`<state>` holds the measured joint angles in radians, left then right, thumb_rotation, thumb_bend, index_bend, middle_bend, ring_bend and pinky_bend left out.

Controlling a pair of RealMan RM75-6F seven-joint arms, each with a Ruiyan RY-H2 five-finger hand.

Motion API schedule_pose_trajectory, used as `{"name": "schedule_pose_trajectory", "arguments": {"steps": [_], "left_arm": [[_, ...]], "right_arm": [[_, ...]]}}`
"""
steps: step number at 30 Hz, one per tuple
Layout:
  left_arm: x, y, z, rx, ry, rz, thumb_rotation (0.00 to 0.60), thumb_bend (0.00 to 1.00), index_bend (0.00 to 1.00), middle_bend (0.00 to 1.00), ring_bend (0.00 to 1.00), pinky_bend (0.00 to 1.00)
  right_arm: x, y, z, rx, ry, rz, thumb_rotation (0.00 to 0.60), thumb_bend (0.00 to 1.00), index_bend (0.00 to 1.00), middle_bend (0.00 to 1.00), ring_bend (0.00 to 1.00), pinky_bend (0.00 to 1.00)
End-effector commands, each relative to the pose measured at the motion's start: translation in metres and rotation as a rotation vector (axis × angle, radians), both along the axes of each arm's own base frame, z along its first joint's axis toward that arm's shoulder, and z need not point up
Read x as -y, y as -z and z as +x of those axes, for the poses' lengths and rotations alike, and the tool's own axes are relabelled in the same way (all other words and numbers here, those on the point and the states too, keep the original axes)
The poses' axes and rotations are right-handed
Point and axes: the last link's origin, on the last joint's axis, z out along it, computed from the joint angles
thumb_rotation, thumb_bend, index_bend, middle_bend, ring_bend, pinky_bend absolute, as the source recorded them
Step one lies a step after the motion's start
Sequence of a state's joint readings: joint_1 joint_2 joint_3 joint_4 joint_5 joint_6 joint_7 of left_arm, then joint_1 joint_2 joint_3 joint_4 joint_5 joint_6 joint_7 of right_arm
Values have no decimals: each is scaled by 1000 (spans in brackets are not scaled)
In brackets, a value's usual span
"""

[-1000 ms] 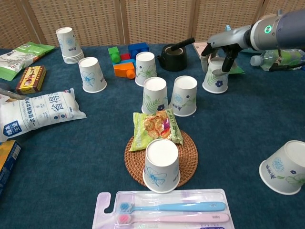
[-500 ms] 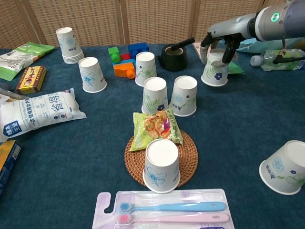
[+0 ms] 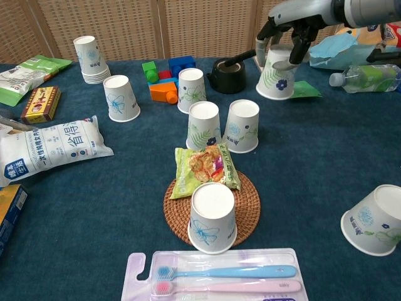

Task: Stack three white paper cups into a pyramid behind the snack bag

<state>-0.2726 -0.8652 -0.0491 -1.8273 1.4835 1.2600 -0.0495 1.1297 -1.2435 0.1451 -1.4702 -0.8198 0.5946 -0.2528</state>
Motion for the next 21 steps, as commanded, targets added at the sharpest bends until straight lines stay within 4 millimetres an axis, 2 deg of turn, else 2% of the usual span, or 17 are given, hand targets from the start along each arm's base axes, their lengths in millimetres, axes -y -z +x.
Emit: {"name": "schedule_pose_trajectory", "arguments": {"steps": [1,13,21], "left_arm": [[0,0,0,0,0,-1,600,428,0,0,0,27],[-1,0,-2,2,2,-1,600,428,0,0,0,27],[-1,1,-3,5,2,-4,600,428,0,0,0,27]], "right_arm": [[-3,-7,10,4,-15,-10,600,498,388,275,248,599],[-27,-9,36,44,-54,32,600,496,386,275,248,598],[-42,-3,53,67,-90,83,600,498,384,275,248,599]]}}
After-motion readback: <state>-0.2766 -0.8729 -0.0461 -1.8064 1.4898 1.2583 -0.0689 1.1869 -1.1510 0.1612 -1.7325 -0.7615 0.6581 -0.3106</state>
